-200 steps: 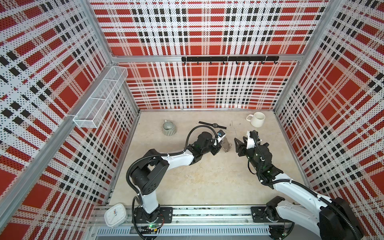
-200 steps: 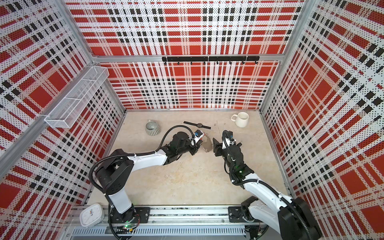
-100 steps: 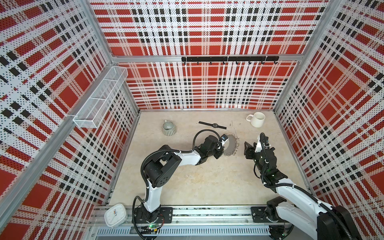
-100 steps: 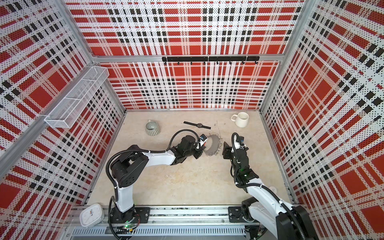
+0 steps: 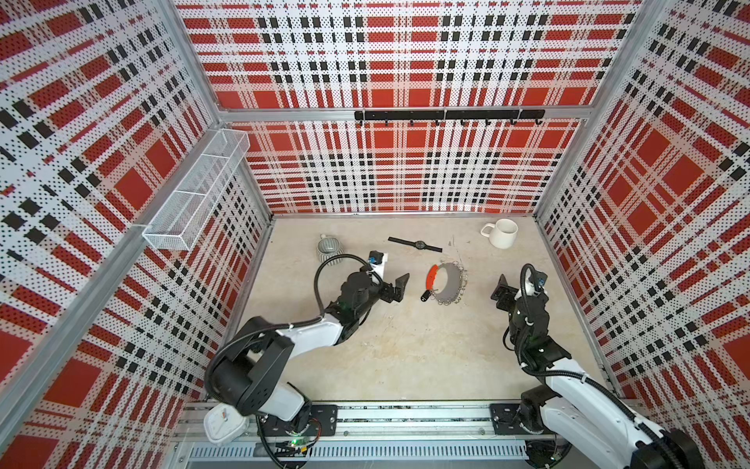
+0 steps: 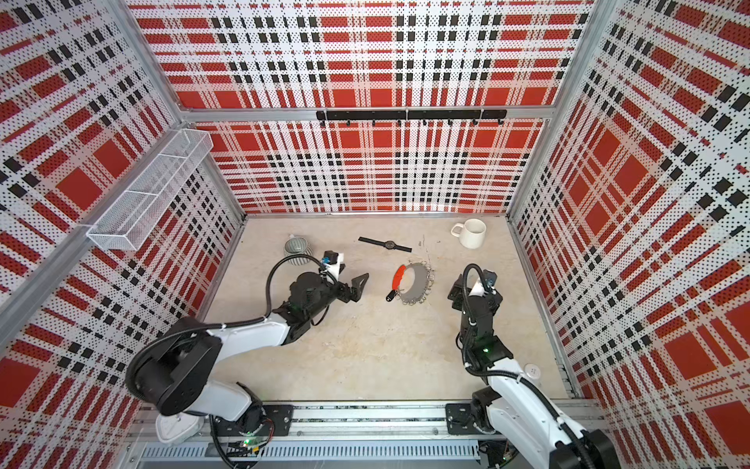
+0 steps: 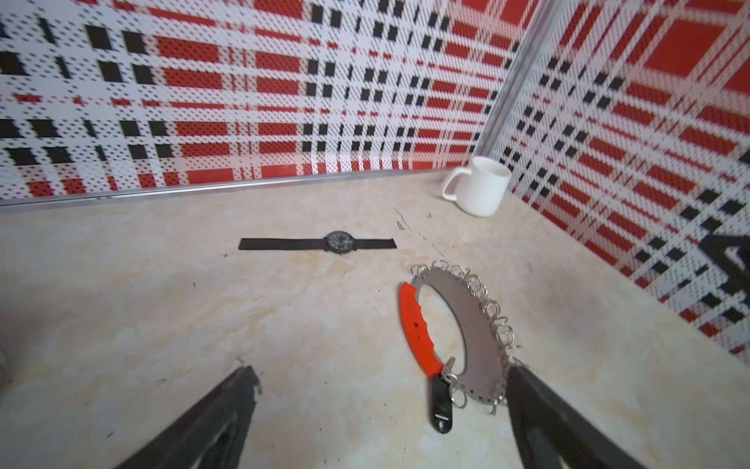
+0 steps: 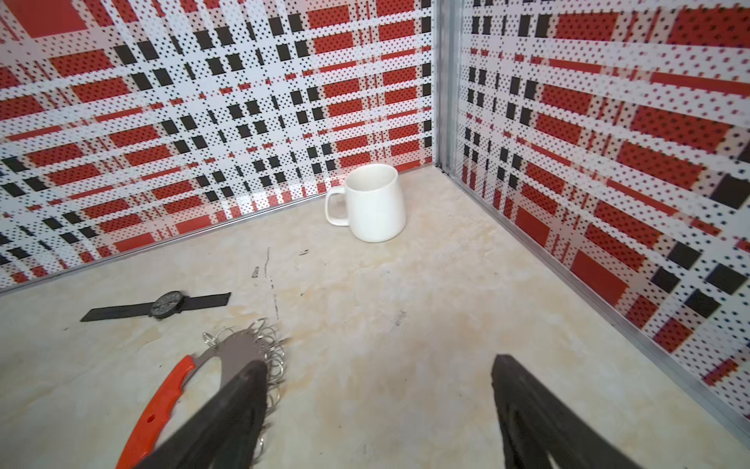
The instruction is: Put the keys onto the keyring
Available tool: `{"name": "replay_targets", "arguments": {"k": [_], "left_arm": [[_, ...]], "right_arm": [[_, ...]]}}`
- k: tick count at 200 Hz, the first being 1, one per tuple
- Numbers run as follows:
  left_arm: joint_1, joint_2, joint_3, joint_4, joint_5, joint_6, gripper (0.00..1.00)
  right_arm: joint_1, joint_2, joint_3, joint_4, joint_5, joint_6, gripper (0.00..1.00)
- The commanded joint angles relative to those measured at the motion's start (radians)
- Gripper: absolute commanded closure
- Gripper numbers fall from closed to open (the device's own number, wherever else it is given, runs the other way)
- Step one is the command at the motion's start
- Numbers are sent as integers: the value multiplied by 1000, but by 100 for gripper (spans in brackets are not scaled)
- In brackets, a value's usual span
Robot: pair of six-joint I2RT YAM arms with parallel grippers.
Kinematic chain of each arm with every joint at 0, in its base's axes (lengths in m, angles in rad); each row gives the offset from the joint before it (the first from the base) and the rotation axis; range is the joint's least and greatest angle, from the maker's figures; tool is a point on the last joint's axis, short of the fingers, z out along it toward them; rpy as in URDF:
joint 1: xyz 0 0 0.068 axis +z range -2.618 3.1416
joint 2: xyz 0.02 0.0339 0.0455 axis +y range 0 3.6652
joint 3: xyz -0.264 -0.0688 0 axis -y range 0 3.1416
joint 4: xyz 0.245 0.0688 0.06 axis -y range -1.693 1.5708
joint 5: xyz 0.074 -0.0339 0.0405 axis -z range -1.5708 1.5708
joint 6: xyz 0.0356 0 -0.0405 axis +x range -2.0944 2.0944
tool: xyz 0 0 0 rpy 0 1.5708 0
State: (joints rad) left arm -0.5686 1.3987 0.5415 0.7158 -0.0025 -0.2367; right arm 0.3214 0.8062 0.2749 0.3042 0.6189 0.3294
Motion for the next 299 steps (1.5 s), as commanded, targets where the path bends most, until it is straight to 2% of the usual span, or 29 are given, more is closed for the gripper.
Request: {"name": "replay_targets", "arguments": {"k": [1, 30, 60, 88, 108, 130, 147, 155, 164, 186, 192, 202, 213, 230, 246, 267, 276, 290, 299], "left_arm": [[51, -81, -83, 43, -68, -156, 2], [128, -213, -203, 49, -133, -189, 2], [193, -364, -308, 50, -226, -152, 2], [200, -484, -374, 50, -340, -107, 2], [202, -545, -401, 50, -355, -61, 2], [203, -552, -408, 52, -418, -36, 2], [208, -534, -395, 51, -417, -11, 2], [208, -528, -390, 51, -421, 8, 2], [210, -523, -391, 51, -427, 32, 2], [214, -510, -393, 72, -480, 64, 2], [214, -503, -394, 88, -483, 82, 2], [214, -486, -400, 126, -485, 108, 2], [214, -466, -395, 152, -508, 123, 2], [216, -434, -382, 171, -518, 208, 2], [224, -396, -382, 202, -558, 292, 2], [300, -299, -436, 344, -554, 321, 2], [355, -259, -470, 426, -514, 299, 2], [421, -191, -523, 603, -422, 268, 2], [430, -165, -533, 667, -426, 267, 2]], "right_arm": [[-8, -5, -21, 43, -1, -65, 13], [-8, 80, -23, 167, -37, -204, 14], [-10, 260, -85, 505, 13, -306, 13], [-12, 487, -106, 812, 25, -371, 15], [-21, 632, -89, 989, 24, -421, 16], [-49, 706, -39, 970, -10, -425, 14], [-91, 748, -35, 1012, -58, -399, 12], [-118, 734, -30, 965, -77, -359, 10], [-163, 712, -24, 895, -130, -295, 9], [-260, 706, -33, 875, -294, -219, 6], [-270, 724, -37, 887, -297, -201, 5], [-272, 797, -62, 1053, -299, -232, 2], [-264, 741, -56, 934, -305, -220, 0], [-264, 781, -53, 1008, -275, -229, 0], [-260, 754, -10, 872, -327, -237, 0], [-257, 762, -27, 929, -373, -258, 0], [-258, 771, -26, 943, -383, -272, 0], [-260, 766, 16, 852, -394, -266, 0], [-263, 765, 1, 885, -397, -265, 0]]}}
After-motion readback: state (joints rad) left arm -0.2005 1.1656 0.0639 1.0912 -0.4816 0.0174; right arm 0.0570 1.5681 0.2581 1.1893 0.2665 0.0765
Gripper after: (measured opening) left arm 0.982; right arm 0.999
